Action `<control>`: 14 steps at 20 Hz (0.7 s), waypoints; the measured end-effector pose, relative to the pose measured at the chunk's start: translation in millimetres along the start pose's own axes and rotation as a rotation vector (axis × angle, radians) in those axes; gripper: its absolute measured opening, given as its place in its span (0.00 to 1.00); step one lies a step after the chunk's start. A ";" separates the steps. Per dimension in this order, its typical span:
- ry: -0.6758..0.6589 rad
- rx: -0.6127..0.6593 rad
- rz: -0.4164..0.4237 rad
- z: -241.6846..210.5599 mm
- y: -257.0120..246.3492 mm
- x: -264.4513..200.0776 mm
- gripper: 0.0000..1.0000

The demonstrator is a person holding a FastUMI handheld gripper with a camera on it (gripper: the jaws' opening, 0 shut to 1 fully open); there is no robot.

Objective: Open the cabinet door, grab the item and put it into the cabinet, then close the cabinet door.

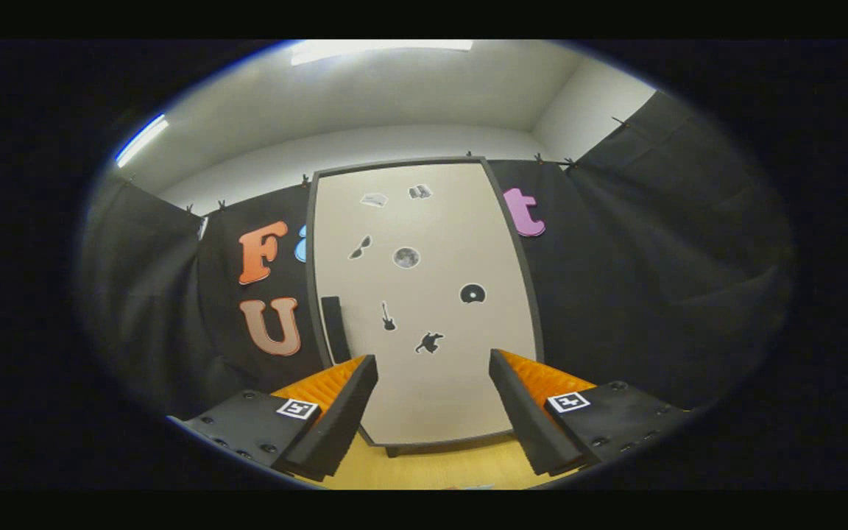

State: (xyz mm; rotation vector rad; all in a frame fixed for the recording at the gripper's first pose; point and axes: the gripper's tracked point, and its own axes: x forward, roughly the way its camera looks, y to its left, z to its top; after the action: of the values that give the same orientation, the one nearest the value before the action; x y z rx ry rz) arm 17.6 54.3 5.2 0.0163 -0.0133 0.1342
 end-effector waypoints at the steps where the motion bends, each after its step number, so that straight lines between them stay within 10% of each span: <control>1: 0.004 -0.002 0.041 0.6 13.6 3.7 0.97; 14: 0.127 -0.088 0.136 -24.2 98.0 161.9 0.97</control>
State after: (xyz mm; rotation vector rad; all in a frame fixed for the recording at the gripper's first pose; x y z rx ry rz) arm 165.2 173.4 -15.2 -0.0807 0.1069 0.2699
